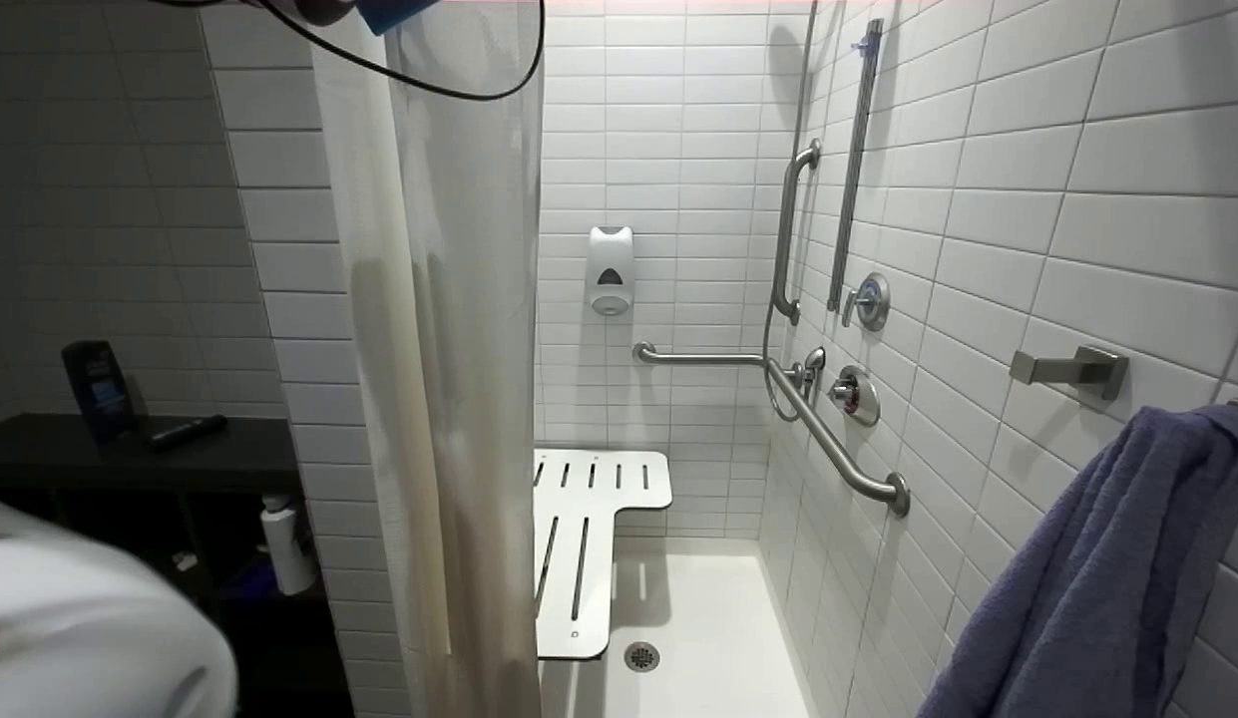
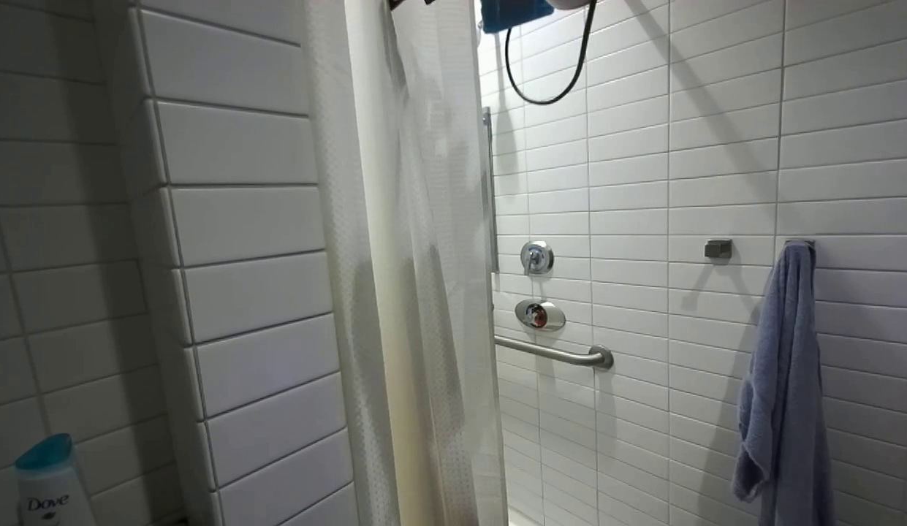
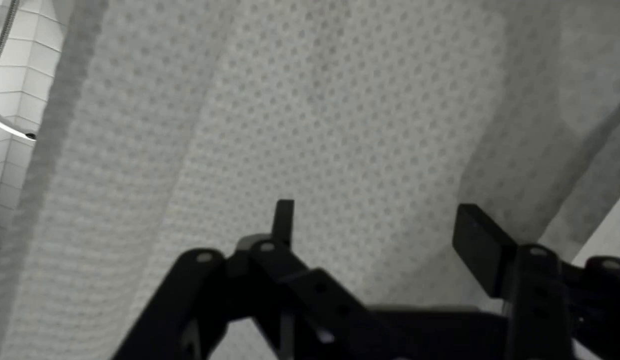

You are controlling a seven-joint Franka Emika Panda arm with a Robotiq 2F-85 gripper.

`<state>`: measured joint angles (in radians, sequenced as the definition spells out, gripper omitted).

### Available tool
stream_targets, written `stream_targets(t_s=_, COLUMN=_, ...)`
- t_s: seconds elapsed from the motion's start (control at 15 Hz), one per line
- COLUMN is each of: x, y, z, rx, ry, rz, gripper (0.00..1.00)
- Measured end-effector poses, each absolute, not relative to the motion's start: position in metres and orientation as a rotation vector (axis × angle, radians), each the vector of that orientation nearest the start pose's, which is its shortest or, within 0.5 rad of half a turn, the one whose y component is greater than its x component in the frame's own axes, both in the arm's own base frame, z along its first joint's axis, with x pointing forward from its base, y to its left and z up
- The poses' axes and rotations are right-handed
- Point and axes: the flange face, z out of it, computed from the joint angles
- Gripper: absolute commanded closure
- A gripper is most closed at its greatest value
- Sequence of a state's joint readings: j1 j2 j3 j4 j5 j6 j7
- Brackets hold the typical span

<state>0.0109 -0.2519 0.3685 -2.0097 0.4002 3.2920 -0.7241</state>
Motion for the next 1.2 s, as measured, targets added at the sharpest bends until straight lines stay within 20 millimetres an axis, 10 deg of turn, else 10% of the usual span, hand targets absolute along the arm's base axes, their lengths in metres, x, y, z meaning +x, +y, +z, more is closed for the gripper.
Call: stream_targets(t_s=1.2, x=0.486, y=0.157, z=0.732, rx=-2.242, ry=-0.842, rz=-2.25, gripper=0.0)
